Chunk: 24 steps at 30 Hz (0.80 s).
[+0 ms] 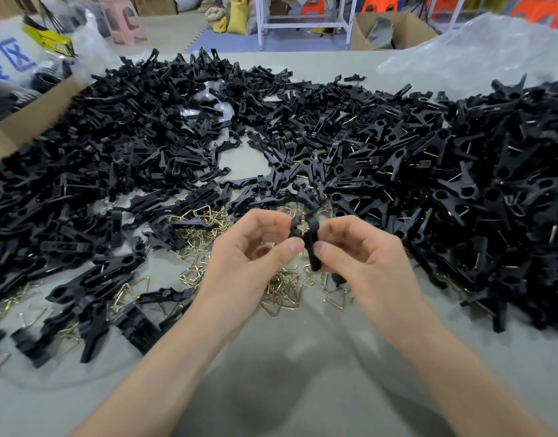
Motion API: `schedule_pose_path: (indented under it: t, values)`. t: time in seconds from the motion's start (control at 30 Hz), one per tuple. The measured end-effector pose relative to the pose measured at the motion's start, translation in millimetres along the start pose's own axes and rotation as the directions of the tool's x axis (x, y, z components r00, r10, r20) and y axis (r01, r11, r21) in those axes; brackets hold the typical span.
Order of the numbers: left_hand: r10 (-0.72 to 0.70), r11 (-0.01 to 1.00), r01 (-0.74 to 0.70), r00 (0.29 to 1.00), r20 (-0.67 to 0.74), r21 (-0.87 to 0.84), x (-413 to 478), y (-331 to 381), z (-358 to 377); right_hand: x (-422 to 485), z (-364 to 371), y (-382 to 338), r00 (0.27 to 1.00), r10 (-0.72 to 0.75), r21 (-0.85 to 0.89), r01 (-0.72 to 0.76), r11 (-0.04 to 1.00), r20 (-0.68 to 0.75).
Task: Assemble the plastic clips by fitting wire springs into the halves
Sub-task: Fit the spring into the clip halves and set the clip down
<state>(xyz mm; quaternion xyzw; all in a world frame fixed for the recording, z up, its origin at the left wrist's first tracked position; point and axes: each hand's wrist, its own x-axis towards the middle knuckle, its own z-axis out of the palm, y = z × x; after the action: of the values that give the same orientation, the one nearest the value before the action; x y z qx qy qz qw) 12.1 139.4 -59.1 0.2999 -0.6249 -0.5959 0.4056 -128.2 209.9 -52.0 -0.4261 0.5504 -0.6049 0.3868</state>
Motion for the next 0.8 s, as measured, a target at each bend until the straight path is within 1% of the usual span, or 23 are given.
schedule_pose_path:
  t: [0.1, 0.17, 0.27, 0.37, 0.47, 0.57, 0.8]
  values:
    - [-0.016, 0.998, 0.015, 1.0, -0.01, -0.054, 0.9, -0.2, -0.9, 0.8, -1.6, -0.4, 0.999, 0.037, 0.106, -0.037, 0.994, -0.004]
    - [-0.023, 0.996, 0.023, 1.0, 0.002, -0.087, 0.6, 0.1, -0.3, 1.0, -1.5, -0.7, 1.0, 0.023, 0.099, -0.022, 0.995, -0.009]
    - [-0.02, 0.995, 0.022, 1.0, 0.021, -0.095, 0.5, 0.5, -0.1, 1.3, -1.5, -0.4, 1.0, 0.004, 0.038, -0.003, 0.999, -0.018]
    - [-0.011, 0.994, 0.015, 0.999, 0.036, -0.111, 0.7, 2.5, 0.5, 0.9, -2.9, 0.6, 1.0, -0.008, 0.018, 0.009, 1.0, -0.019]
    - [-0.014, 0.991, 0.017, 1.0, 0.026, -0.135, 0.4, 3.5, 0.6, 0.7, -1.7, 1.6, 1.0, -0.006, 0.053, 0.007, 0.999, -0.017]
    - [-0.023, 0.993, 0.024, 1.0, 0.009, -0.115, 0.5, 4.1, 1.3, 1.9, -0.3, 2.2, 0.999, 0.014, 0.113, -0.01, 0.994, -0.034]
    - [-0.049, 0.99, 0.051, 0.999, 0.017, -0.133, -0.5, 3.5, 3.8, 0.6, 0.7, 1.1, 0.999, 0.013, 0.1, -0.01, 0.995, -0.03]
